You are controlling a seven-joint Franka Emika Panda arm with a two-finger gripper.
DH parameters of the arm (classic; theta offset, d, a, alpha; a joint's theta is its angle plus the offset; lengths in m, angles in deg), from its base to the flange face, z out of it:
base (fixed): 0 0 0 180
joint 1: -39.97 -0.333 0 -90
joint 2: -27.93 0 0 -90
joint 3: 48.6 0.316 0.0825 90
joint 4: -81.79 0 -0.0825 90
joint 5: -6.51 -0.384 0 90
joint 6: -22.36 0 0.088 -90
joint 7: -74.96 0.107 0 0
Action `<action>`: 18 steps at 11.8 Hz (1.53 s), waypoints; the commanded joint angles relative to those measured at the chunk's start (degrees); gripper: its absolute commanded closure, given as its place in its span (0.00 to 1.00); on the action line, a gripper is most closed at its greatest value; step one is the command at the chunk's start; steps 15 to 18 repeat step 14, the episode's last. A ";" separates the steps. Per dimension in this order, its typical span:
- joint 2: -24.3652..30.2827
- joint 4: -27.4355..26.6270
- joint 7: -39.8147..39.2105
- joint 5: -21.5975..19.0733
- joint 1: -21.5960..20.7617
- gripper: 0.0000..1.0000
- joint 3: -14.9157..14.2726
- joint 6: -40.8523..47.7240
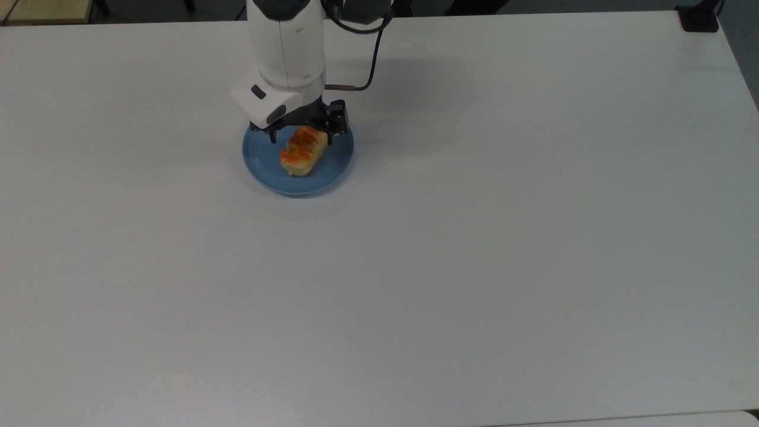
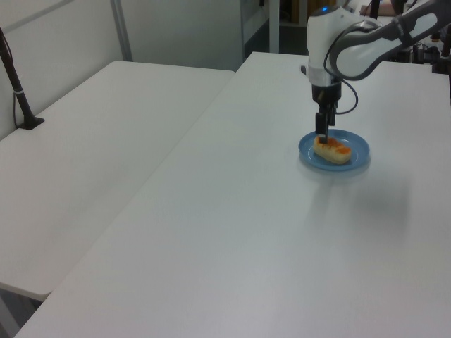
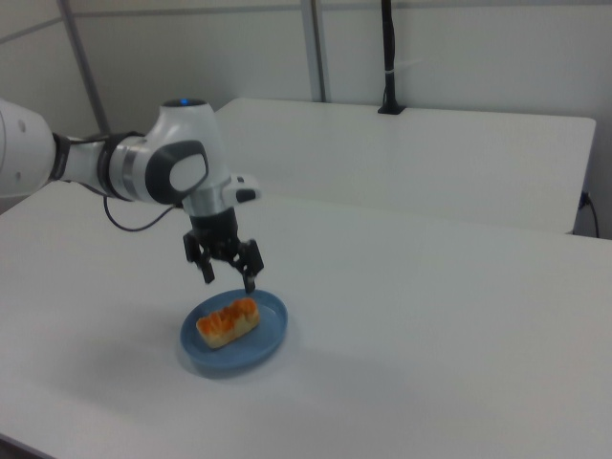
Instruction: Put the bread on a plate
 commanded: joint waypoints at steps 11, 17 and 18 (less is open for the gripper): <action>6.12 17.82 4.52 -2.34 9.83 0.00 11.32 12.82; 6.12 17.82 4.61 -2.34 9.74 0.00 11.23 13.53; 6.12 17.82 4.61 -2.34 9.74 0.00 11.23 13.53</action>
